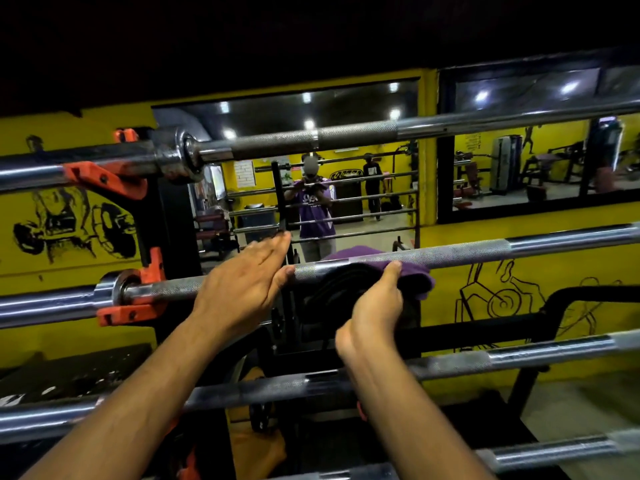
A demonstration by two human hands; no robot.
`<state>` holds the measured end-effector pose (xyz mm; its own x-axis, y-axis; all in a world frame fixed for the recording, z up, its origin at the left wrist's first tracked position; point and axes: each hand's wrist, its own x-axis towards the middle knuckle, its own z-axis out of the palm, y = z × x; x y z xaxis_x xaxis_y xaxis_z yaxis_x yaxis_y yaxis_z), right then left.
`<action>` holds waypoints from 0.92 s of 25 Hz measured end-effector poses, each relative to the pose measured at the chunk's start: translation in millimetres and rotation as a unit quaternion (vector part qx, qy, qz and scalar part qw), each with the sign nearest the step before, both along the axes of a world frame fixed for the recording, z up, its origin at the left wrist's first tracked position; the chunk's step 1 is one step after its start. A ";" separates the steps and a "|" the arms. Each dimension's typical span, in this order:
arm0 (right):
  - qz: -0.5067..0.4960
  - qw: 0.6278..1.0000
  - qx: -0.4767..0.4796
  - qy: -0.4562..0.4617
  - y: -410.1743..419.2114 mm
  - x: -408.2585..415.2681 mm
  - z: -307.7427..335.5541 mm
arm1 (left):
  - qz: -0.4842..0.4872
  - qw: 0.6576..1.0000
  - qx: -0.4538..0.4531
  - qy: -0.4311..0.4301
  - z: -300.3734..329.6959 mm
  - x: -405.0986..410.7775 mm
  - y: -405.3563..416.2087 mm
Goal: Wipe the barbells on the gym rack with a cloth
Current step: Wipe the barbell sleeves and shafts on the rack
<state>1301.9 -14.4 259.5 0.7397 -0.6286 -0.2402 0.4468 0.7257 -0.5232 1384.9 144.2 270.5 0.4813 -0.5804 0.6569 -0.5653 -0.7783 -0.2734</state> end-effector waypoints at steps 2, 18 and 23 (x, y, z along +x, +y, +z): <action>-0.026 0.999 -0.031 0.023 -22.9 -5.5 -1.1 | 0.006 1.000 0.005 -0.015 -4.8 1.6 2.4; 0.040 0.919 -0.392 0.022 2.3 -93.6 -22.2 | 0.007 1.000 -0.007 0.003 -27.1 -12.0 40.4; -0.144 0.569 -0.804 -0.092 -3.2 -48.5 12.0 | 0.010 0.994 -0.099 0.045 5.2 -10.0 95.8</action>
